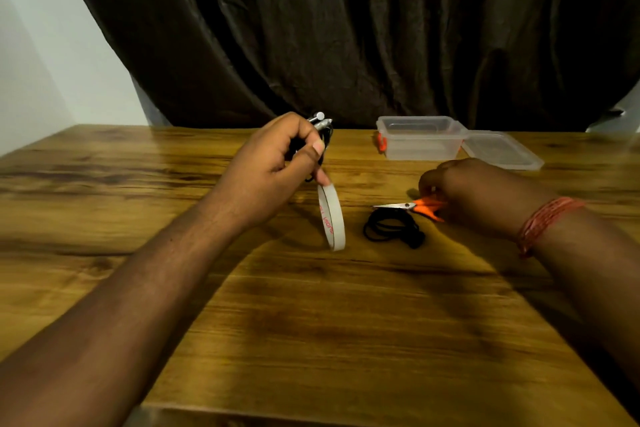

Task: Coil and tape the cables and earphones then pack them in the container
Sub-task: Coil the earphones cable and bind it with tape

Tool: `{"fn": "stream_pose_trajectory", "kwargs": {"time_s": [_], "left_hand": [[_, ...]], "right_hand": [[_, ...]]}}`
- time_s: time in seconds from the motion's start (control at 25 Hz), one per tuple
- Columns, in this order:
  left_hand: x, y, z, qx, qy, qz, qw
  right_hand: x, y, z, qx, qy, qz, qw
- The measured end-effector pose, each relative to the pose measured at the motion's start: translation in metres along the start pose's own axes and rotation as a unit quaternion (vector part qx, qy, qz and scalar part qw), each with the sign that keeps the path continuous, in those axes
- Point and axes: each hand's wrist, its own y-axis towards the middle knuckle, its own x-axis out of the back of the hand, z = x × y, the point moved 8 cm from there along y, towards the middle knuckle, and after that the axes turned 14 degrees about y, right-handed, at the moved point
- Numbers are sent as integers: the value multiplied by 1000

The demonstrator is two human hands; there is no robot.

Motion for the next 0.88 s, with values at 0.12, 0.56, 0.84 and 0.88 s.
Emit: {"fn": "stream_pose_trajectory", "kwargs": {"time_s": [0.12, 0.56, 0.84, 0.88], "left_hand": [[0, 0, 0, 2, -12, -3, 1000], [0, 1, 1, 4, -21, -3, 1000], [0, 1, -1, -5, 3, -3, 1000], [0, 1, -2, -6, 4, -2, 1000]], "right_hand": [[-4, 0, 6, 26, 11, 5, 1000], [37, -8, -7, -18, 205, -109, 972], [41, -21, 47, 60, 208, -59, 974], [41, -21, 51, 71, 202, -58, 975]]}}
